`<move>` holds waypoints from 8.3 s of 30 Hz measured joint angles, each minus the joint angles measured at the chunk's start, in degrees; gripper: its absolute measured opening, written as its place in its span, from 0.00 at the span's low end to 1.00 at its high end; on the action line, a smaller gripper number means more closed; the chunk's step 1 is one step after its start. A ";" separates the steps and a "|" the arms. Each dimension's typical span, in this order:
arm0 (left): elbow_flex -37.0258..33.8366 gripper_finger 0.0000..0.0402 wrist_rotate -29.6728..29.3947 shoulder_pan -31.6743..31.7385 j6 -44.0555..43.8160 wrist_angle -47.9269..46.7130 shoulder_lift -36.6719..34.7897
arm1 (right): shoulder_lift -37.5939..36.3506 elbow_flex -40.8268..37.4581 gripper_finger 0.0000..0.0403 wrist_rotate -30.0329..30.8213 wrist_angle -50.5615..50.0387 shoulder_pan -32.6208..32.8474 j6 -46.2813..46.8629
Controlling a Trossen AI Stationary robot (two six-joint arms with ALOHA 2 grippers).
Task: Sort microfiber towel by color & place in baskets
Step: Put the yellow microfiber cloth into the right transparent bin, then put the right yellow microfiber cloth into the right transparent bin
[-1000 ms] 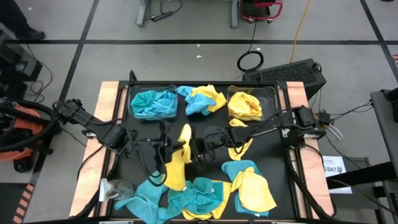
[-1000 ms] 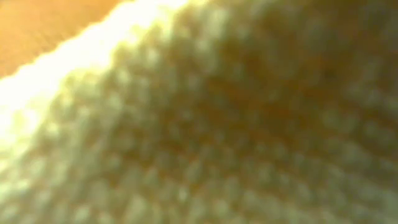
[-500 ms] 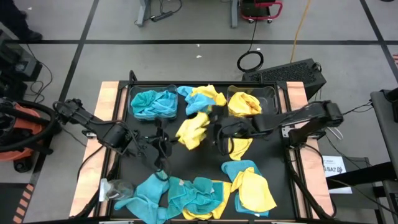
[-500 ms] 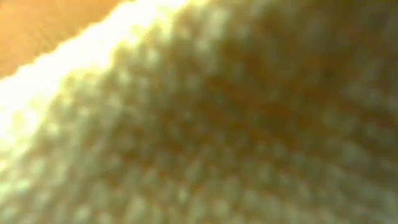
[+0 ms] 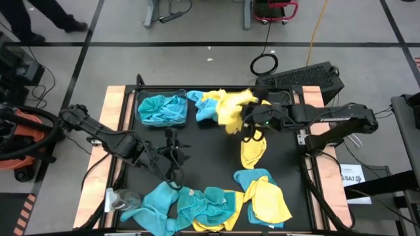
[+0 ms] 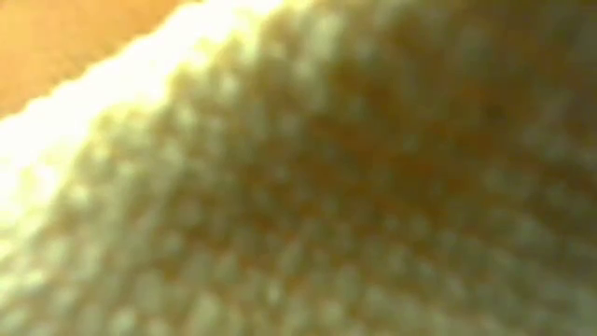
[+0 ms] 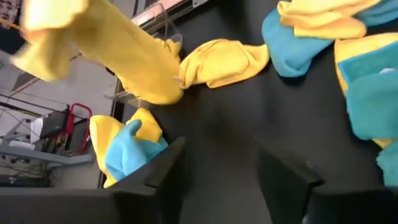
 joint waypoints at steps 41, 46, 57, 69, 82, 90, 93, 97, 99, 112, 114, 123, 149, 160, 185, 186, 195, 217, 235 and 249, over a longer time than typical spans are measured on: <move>-10.32 0.51 5.95 0.03 -2.91 10.63 0.07 | -3.41 -17.25 0.00 -0.66 -14.27 -27.84 6.02; -10.30 0.51 5.95 0.03 -2.89 10.64 0.07 | -3.41 -22.36 0.00 -5.28 -10.31 -29.03 7.13; -10.30 0.51 5.95 0.14 -2.86 10.65 0.07 | -3.41 -26.99 0.00 -14.87 -5.93 -33.61 10.09; -10.25 0.51 5.95 0.14 -2.90 11.16 0.07 | 0.26 -27.06 0.00 -19.85 -6.49 -39.60 11.60; -10.25 0.51 5.95 0.14 -2.88 11.55 0.07 | 9.47 -27.05 0.03 -24.41 -5.90 -40.63 10.61; -10.25 0.51 5.95 0.14 -2.86 11.55 0.07 | 5.68 -27.06 0.12 -24.37 -7.71 -40.63 10.30; -10.25 0.51 5.95 0.14 -2.86 11.55 0.07 | 2.23 -27.06 0.18 -24.22 -8.46 -40.63 10.11; -10.25 0.51 5.95 0.14 -2.83 11.57 0.07 | -3.12 -27.06 0.28 -23.23 -9.46 -40.62 10.09; -10.25 0.51 5.95 0.14 -2.82 11.55 0.07 | -5.95 -27.05 0.33 -22.39 -10.17 -40.58 10.11; -10.25 0.51 5.95 0.14 -2.59 12.08 0.07 | -23.54 -27.06 0.49 -26.05 -10.35 -40.50 10.90; -10.25 0.51 5.95 0.14 -2.51 12.08 0.07 | -25.66 -27.05 0.49 -29.28 -10.35 -40.45 10.96; -10.25 0.51 5.95 0.14 -2.46 12.10 0.07 | -30.95 -27.06 0.49 -48.83 -10.33 -40.01 11.23; -10.25 0.51 5.93 0.49 -2.90 13.23 0.13 | -30.35 -27.04 0.49 -57.52 -1.88 -15.73 15.10; -10.19 0.51 5.93 0.47 -2.92 13.60 1.60 | -23.82 -27.04 0.49 -57.34 1.62 -5.21 16.14; -10.19 0.51 4.02 0.51 1.34 15.35 7.28 | -15.75 -27.04 0.49 -47.21 -3.07 7.42 21.13; -10.19 0.51 3.30 0.61 2.03 14.99 7.28 | -15.73 -27.04 0.49 -45.84 -3.67 7.72 21.34; -10.23 0.46 1.45 4.87 4.69 13.34 5.98 | -15.65 -27.04 0.49 -36.33 -5.68 11.34 22.17; -10.23 0.39 28.35 20.06 9.41 16.64 5.05 | -7.58 -27.04 0.49 -33.50 -5.61 14.32 23.62; -10.23 0.65 33.47 22.24 7.15 16.61 5.05 | 0.14 -27.04 0.49 -28.50 -6.62 14.32 23.72; -10.25 0.67 33.45 21.03 6.03 15.05 5.05 | 4.97 -33.36 0.49 -25.71 -1.06 12.35 23.61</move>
